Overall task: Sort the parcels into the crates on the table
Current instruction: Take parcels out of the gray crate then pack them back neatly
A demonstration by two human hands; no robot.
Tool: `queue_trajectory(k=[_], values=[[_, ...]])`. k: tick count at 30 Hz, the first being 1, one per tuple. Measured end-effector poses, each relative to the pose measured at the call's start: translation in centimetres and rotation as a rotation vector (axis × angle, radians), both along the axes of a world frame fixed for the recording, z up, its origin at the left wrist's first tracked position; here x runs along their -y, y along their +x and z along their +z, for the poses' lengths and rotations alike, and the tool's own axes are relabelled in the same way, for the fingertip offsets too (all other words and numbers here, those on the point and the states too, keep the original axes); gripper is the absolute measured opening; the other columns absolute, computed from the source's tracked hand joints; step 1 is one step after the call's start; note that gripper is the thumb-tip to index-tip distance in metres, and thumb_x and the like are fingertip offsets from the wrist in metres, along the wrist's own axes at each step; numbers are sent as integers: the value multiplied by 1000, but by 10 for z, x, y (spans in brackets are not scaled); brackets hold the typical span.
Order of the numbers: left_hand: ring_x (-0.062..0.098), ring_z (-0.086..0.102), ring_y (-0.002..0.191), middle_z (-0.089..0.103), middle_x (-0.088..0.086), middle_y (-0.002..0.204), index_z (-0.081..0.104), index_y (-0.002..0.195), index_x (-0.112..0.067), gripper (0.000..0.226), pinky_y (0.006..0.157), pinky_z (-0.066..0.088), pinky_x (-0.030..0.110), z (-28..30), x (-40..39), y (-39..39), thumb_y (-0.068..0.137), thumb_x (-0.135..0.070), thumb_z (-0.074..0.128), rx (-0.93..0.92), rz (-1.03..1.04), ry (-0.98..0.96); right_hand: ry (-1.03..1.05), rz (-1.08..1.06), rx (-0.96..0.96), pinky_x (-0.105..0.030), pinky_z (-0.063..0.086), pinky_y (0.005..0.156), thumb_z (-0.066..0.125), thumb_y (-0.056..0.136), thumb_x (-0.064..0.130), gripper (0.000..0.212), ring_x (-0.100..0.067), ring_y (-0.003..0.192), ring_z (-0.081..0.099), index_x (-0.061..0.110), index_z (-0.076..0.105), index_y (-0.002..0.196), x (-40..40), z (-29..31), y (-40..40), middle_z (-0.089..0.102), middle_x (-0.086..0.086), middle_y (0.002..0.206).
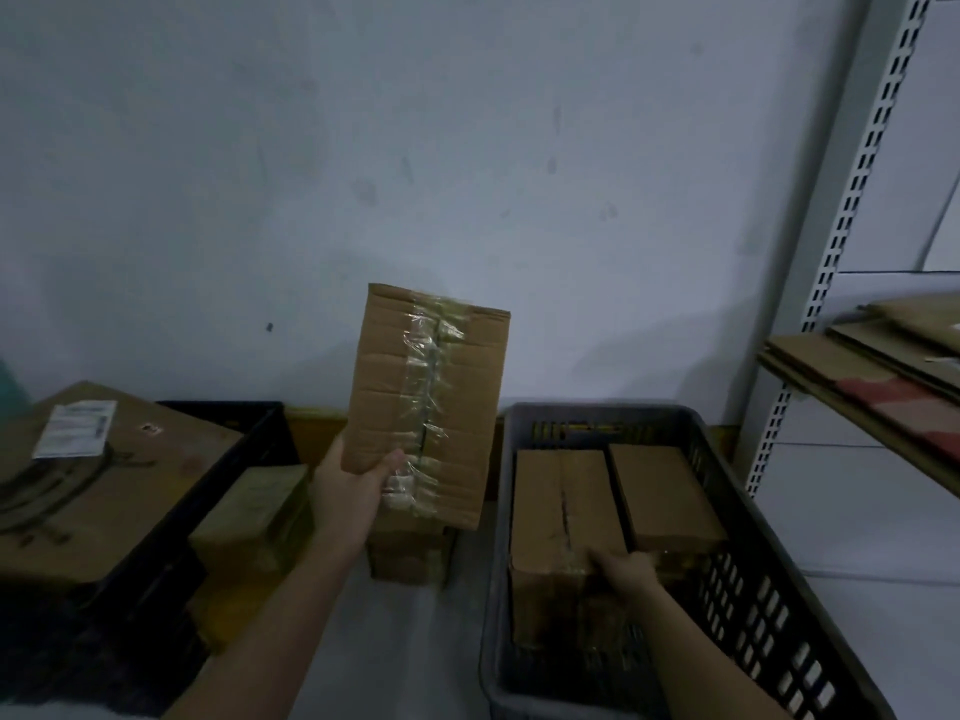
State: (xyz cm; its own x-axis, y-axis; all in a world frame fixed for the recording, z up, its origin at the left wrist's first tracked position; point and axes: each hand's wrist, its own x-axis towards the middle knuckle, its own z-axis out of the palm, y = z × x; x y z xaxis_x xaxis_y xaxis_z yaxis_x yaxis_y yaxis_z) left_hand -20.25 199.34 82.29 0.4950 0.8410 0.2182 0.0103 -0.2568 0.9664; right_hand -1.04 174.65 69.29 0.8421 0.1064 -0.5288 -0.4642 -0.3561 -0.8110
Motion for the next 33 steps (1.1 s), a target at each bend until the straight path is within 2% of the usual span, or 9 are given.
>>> queue_trajectory(k=[2, 7, 12, 14, 18, 19, 21, 25, 33], values=[[19, 68, 94, 71, -7, 101, 61, 110, -34, 40, 72, 56, 34, -5, 3, -4, 79, -19, 82, -1, 4, -8, 4, -20, -18, -50, 52, 88, 73, 89, 17, 72, -47, 122, 53, -11, 31, 140, 0, 0, -3, 49, -31, 138], [19, 66, 98, 70, -6, 103, 61, 112, -32, 41, 89, 54, 42, -12, 0, -13, 80, -17, 81, -36, 7, -43, -46, 7, 51, -43, 50, 87, 66, 93, 5, 53, -43, 124, 53, -5, 41, 139, 1, 12, -10, 52, -27, 137], [20, 64, 98, 69, -3, 105, 60, 110, -31, 40, 88, 49, 35, -10, -4, -17, 80, -18, 81, -29, 37, -76, -87, 29, 120, -44, 49, 92, 63, 95, 11, 58, -42, 125, 51, -2, 36, 145, 10, 33, -12, 49, -24, 140], [21, 64, 98, 69, -2, 105, 60, 110, -32, 40, 90, 49, 37, -10, -5, -19, 79, -19, 81, -27, 48, -90, -81, 34, 166, -38, 51, 81, 62, 95, 14, 56, -39, 120, 53, 1, 37, 144, 16, 45, -13, 50, -22, 138], [21, 64, 100, 69, -4, 105, 60, 110, -32, 39, 91, 50, 38, -6, -5, -20, 79, -20, 81, -14, 47, -119, -24, 33, 268, -22, 43, 43, 62, 94, 16, 34, -22, 79, 57, 8, 47, 124, 30, 68, -18, 57, -17, 122], [21, 65, 101, 68, -6, 103, 60, 110, -32, 39, 91, 51, 39, -4, -5, -20, 79, -20, 81, -9, 43, -121, -4, 20, 302, -22, 46, 44, 63, 93, 16, 31, -20, 76, 57, 10, 47, 119, 34, 74, -20, 59, -15, 119], [22, 65, 103, 68, -8, 102, 60, 112, -32, 41, 94, 52, 43, 0, -4, -23, 79, -20, 81, 1, 27, -135, 34, -12, 375, -31, 54, 63, 66, 91, 19, 29, -25, 86, 61, 13, 49, 113, 42, 88, -27, 61, -14, 116], [22, 66, 105, 70, -2, 111, 62, 121, -26, 47, 97, 51, 49, 9, -4, -35, 79, -18, 81, 32, -18, -179, 128, -51, 490, -48, 55, 87, 67, 90, 25, 36, -28, 103, 62, 18, 51, 121, 52, 121, -55, 61, -7, 118], [19, 65, 104, 69, -1, 114, 61, 129, -21, 50, 93, 53, 41, 25, -7, -113, 82, -19, 78, 80, -110, -209, 290, -217, 713, -50, 55, 91, 66, 93, 26, 33, -25, 107, 63, 25, 51, 122, 45, 173, -159, 62, -1, 121]])
